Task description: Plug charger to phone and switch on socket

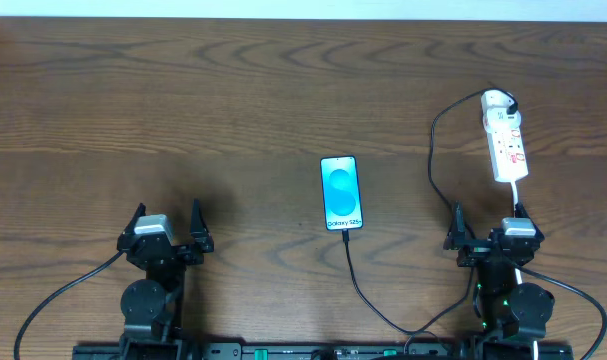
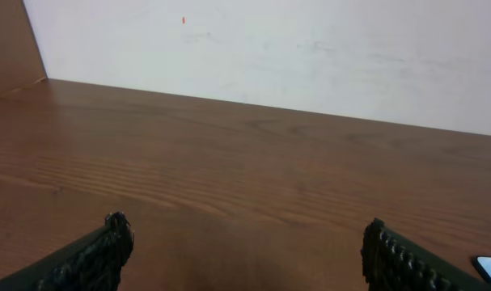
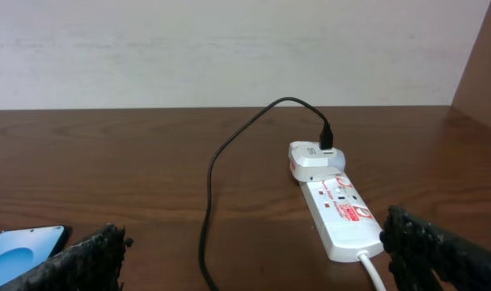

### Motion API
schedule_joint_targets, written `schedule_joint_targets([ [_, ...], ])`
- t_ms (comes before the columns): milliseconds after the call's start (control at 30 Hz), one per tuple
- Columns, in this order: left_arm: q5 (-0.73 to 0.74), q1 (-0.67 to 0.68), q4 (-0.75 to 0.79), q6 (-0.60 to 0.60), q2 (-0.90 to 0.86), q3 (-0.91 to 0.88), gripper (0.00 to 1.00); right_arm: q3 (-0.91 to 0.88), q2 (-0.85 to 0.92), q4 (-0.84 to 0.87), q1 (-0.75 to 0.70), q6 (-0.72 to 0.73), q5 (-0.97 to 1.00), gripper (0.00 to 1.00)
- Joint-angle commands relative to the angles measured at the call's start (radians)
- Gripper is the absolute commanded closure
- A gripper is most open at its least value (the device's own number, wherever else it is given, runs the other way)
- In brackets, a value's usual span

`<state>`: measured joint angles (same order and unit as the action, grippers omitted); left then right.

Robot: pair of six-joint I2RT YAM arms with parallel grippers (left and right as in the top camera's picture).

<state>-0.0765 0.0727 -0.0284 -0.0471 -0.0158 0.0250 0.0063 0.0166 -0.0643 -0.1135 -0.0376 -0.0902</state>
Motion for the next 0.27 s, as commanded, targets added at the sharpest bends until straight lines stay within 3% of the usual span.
schedule_joint_targets([
  [0, -0.01, -0.002, -0.035, 0.013, 0.004, -0.021, 0.08, -0.001, -0.011, -0.006, -0.001, -0.012, 0.009, 0.01],
  [233, -0.009, -0.002, -0.035, 0.013, 0.004, -0.021, 0.08, -0.001, -0.011, -0.006, -0.001, -0.012, 0.009, 0.01],
])
